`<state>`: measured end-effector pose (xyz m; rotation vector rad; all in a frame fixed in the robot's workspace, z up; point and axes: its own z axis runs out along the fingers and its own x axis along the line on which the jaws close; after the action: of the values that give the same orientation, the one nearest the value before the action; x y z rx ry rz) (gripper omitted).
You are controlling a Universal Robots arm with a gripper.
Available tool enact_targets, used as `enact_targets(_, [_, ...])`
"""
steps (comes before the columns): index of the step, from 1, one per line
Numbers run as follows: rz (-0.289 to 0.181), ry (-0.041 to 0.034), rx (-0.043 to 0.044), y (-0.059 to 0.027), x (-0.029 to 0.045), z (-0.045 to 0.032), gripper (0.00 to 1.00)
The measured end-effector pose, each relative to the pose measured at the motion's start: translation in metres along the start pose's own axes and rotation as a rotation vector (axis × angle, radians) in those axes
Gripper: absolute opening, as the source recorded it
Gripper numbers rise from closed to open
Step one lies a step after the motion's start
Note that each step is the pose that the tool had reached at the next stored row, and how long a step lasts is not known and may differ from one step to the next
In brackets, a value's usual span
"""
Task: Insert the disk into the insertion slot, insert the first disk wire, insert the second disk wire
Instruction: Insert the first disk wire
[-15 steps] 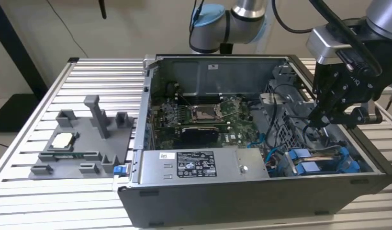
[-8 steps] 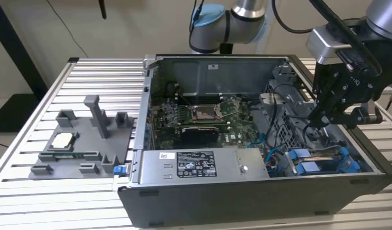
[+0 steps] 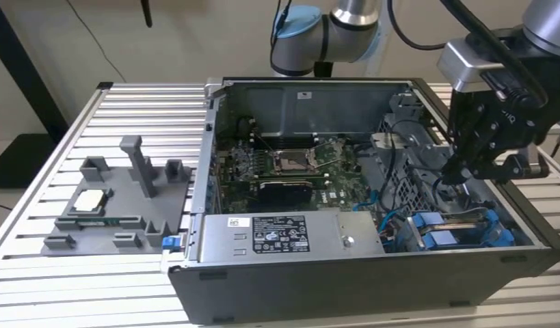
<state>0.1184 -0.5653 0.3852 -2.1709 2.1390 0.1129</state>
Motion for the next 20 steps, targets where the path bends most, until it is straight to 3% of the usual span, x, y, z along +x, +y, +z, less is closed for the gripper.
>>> enact_targets(2, [0.0,0.0095,-0.0002,-0.0002,0.0,0.0002,0.19])
enact_targets(5, [0.0,0.0166,-0.0002,-0.0003,0.0001,0.0005,0.19])
enact_targets(20, [0.0,0.0199,-0.0003,-0.0014,0.0002,0.0018,0.19])
